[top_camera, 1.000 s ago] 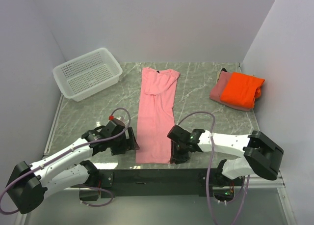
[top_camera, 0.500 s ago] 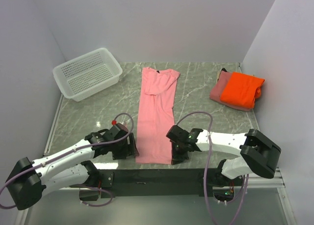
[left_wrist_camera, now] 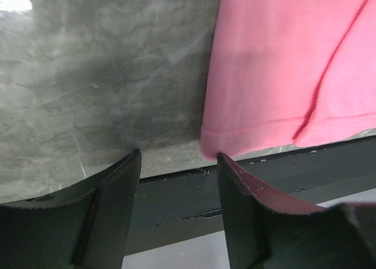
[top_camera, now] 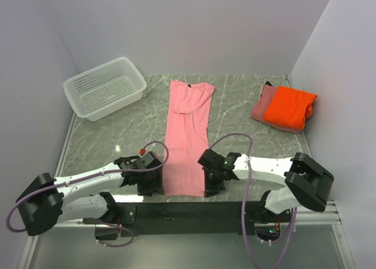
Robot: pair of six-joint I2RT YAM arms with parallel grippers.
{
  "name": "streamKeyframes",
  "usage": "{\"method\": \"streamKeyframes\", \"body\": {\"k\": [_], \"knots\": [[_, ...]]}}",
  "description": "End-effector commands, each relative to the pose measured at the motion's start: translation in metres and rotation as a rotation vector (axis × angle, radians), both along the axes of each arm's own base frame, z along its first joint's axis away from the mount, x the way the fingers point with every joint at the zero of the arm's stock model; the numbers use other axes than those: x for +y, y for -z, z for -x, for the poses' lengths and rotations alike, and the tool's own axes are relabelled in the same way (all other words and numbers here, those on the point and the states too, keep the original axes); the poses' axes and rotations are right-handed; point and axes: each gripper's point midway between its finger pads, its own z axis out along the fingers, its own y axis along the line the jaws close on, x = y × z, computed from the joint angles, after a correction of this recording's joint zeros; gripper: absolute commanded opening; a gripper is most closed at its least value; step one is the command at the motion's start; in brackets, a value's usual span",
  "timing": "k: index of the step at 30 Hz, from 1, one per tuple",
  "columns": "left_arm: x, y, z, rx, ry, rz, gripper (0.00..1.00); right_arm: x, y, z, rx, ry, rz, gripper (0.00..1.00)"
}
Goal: Fold and stack the t-shirts
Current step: Fold the tshirt
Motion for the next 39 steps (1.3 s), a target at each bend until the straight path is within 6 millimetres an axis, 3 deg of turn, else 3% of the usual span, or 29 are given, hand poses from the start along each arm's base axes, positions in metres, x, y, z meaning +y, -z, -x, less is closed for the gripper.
{"method": "streamKeyframes", "body": {"k": [1, 12, 23, 33, 39], "knots": [[-0.012, -0.007, -0.008, -0.025, 0.007, -0.01, 0.6, -0.011, 0.008, -0.001, -0.007, -0.011, 0.061, 0.1], [-0.019, -0.003, -0.011, -0.032, 0.037, -0.033, 0.57, -0.011, 0.009, 0.0, -0.005, -0.012, 0.06, 0.1], [-0.033, 0.009, -0.009, -0.01, 0.101, -0.022, 0.36, -0.011, 0.01, 0.0, 0.001, -0.024, 0.064, 0.1], [-0.034, 0.011, -0.008, -0.009, 0.112, -0.02, 0.01, -0.01, 0.009, -0.002, -0.003, -0.032, 0.068, 0.07], [-0.028, 0.008, 0.004, 0.014, 0.125, -0.003, 0.0, -0.013, 0.005, 0.002, 0.013, -0.062, 0.08, 0.0]]}}
